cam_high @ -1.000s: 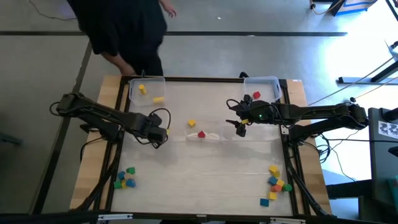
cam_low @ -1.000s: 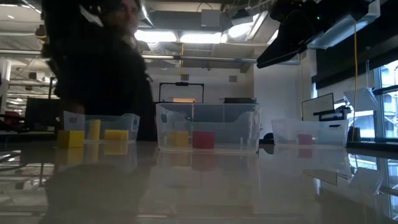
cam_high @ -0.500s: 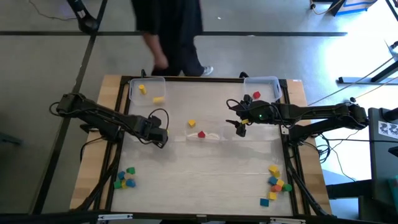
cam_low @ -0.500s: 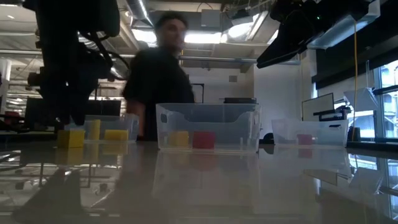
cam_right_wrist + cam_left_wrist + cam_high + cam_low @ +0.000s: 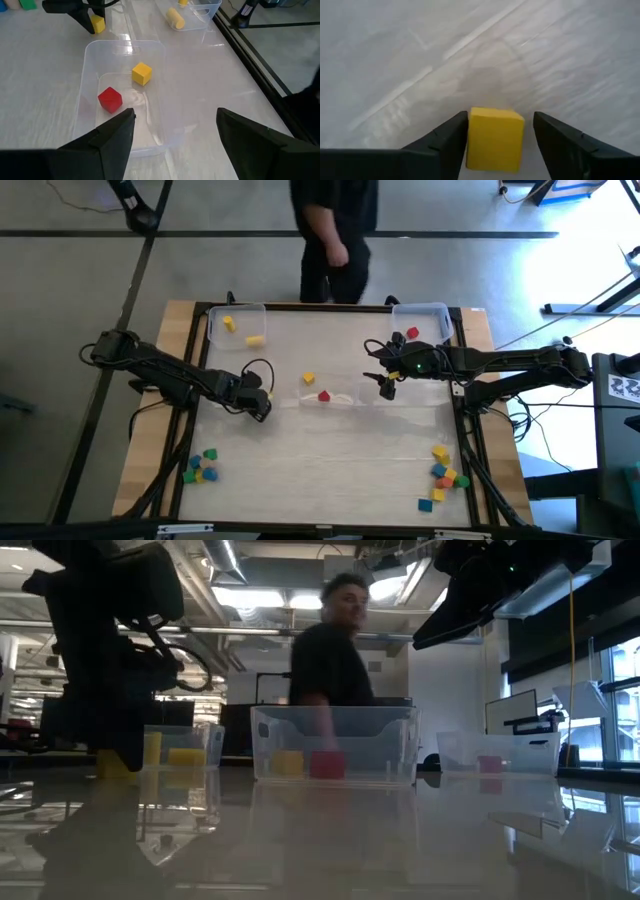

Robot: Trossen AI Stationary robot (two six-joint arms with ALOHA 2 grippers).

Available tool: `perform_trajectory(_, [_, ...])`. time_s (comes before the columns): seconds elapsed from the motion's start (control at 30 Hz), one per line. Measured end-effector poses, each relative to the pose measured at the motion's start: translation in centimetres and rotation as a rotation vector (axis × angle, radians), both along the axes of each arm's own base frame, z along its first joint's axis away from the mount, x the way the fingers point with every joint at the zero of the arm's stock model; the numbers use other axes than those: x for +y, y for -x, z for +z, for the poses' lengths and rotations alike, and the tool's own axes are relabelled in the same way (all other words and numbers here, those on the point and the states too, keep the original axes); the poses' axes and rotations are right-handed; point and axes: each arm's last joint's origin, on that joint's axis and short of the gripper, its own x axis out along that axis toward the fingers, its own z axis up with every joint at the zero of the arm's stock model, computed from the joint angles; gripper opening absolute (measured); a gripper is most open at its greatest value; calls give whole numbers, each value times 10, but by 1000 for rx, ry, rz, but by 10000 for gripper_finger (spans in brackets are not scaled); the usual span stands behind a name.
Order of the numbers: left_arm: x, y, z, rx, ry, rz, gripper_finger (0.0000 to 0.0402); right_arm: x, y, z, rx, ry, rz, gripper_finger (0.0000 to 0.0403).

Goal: Sort blocks by size
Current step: Put the yellow square block into the bottom transparent bin

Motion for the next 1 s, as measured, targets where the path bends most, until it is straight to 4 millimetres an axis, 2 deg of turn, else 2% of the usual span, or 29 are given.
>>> perform_trajectory(0.27, [0, 0, 0, 27, -29, -97, 118, 0, 0, 0, 0, 0, 0, 280])
perform_trajectory(0.43, [-3, -6, 8, 12, -35, -145, 117, 0, 0, 0, 2, 6, 4, 280])
perform_trajectory(0.63, [-8, -29, 39, -77, -76, -253, 131, 0, 0, 0, 3, 12, 0, 280])
perform_trajectory(0.83, [-10, -49, 74, -183, -167, -311, 126, 0, 0, 0, 3, 14, -4, 280])
perform_trajectory(1.0, [-9, -58, 90, -252, -266, -312, 129, 0, 0, 0, 2, 11, -7, 280])
